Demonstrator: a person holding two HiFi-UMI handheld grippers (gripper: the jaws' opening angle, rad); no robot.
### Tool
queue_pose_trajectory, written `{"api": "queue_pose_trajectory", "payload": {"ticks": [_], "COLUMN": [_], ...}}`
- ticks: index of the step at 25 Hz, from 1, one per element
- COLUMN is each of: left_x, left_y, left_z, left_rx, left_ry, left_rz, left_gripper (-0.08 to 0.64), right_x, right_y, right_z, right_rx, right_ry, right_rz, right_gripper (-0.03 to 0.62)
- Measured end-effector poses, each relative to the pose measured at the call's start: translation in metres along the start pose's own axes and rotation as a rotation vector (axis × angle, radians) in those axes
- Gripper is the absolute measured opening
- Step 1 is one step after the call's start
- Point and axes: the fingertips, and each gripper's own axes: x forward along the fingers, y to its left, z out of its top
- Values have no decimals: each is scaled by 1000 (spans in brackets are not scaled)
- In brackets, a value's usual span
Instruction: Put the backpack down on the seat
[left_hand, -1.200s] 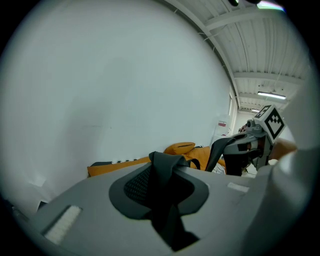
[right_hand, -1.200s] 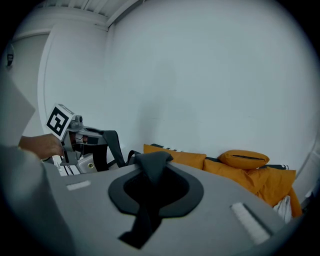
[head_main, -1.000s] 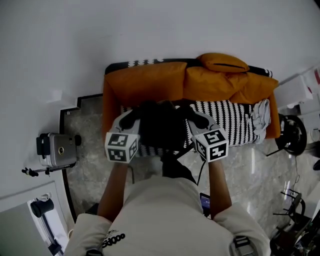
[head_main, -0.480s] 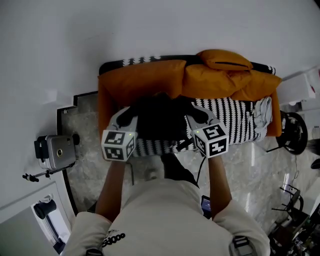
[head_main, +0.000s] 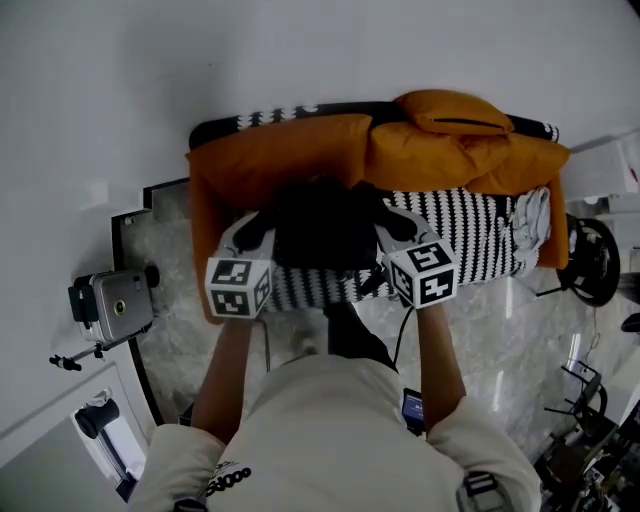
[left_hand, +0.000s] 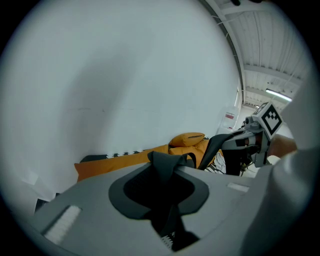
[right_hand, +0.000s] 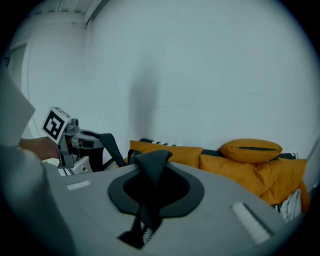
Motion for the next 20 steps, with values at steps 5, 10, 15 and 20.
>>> {"api": "queue_pose_trajectory", "payload": {"ticks": [5, 10, 15, 20], "left_x": [21, 37, 53, 74], "left_y": [11, 10, 13, 21], "left_z": [-14, -33, -29, -32], "left_rx": [-20, -25, -34, -14], "left_ry": [52, 100, 91, 102], "left_rz": [3, -24, -34, -35], "left_gripper": [67, 71, 71, 77], "right_x": [21, 36, 44, 61], "right_y": [-12, -33, -58, -82], "right_z": [-9, -25, -37, -58], "right_rx": [40, 123, 185, 233], "right_ry": [24, 49, 57, 87], "right_rz": [-1, -7, -30, -71], "right_gripper": [35, 38, 40, 40]}}
